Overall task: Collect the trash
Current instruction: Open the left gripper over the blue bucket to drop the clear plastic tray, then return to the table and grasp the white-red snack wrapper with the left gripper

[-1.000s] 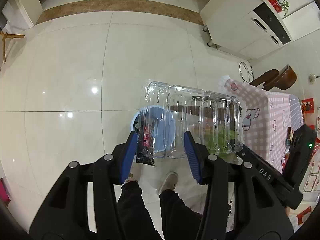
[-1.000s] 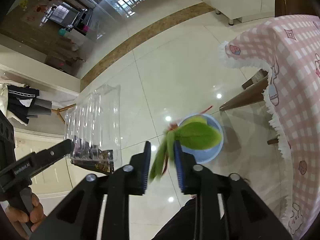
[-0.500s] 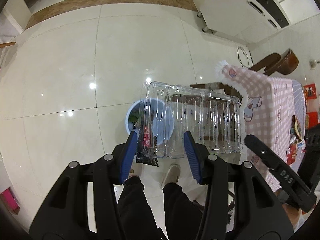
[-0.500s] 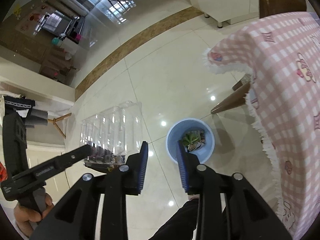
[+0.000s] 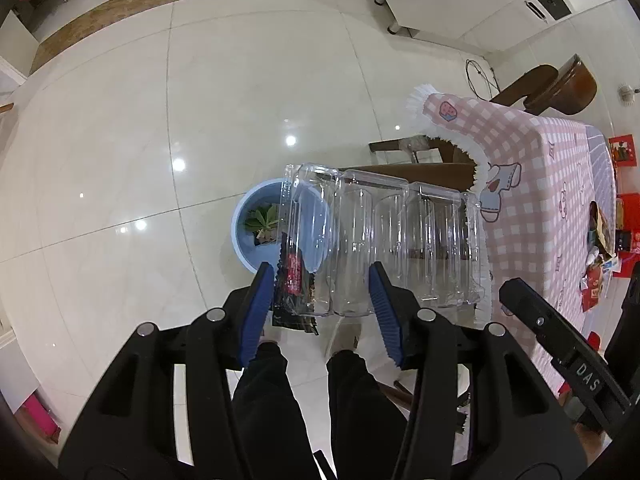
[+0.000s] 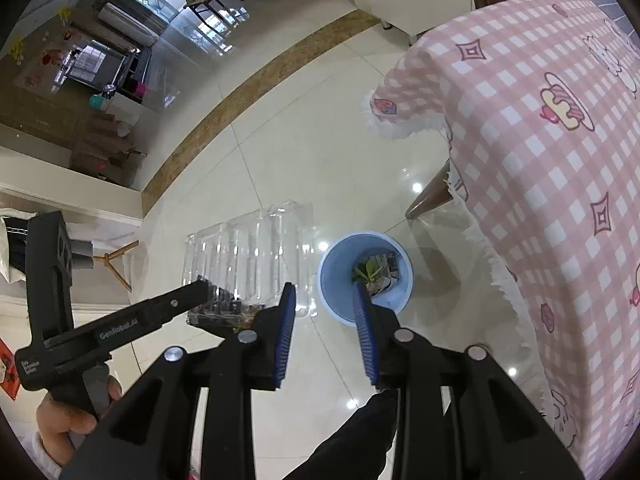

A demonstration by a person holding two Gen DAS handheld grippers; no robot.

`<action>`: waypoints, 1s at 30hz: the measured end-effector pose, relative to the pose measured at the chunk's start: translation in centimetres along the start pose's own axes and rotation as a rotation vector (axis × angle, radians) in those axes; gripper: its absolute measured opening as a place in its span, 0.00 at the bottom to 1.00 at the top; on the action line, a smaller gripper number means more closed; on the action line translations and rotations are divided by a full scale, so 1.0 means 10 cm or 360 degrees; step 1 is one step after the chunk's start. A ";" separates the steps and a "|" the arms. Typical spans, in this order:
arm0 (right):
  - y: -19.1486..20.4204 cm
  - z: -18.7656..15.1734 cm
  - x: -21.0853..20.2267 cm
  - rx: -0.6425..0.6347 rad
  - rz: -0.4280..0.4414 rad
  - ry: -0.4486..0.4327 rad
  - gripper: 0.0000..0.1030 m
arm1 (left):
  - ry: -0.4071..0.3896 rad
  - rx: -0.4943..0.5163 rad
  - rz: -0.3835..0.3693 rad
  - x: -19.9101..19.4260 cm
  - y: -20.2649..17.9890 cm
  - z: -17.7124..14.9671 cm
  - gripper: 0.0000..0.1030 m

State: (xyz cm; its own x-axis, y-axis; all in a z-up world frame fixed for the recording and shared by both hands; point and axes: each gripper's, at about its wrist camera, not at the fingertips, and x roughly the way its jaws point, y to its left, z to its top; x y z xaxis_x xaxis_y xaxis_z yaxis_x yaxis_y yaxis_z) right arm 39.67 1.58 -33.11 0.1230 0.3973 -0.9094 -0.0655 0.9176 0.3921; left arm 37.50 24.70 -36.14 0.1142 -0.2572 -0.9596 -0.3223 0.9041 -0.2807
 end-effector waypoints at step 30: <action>-0.55 -0.04 -0.45 0.0104 0.0061 -0.0068 0.29 | 0.0028 0.0137 -0.0023 -0.03 -0.85 -0.06 0.60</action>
State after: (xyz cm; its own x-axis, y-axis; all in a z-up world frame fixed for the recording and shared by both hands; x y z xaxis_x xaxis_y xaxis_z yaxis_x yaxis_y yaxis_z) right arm 39.05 -5.23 -31.27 0.1642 0.4310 -0.8873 -0.0062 0.8999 0.4360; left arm 39.67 16.93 -33.53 0.1015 -0.2756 -0.9559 -0.2389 0.9260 -0.2923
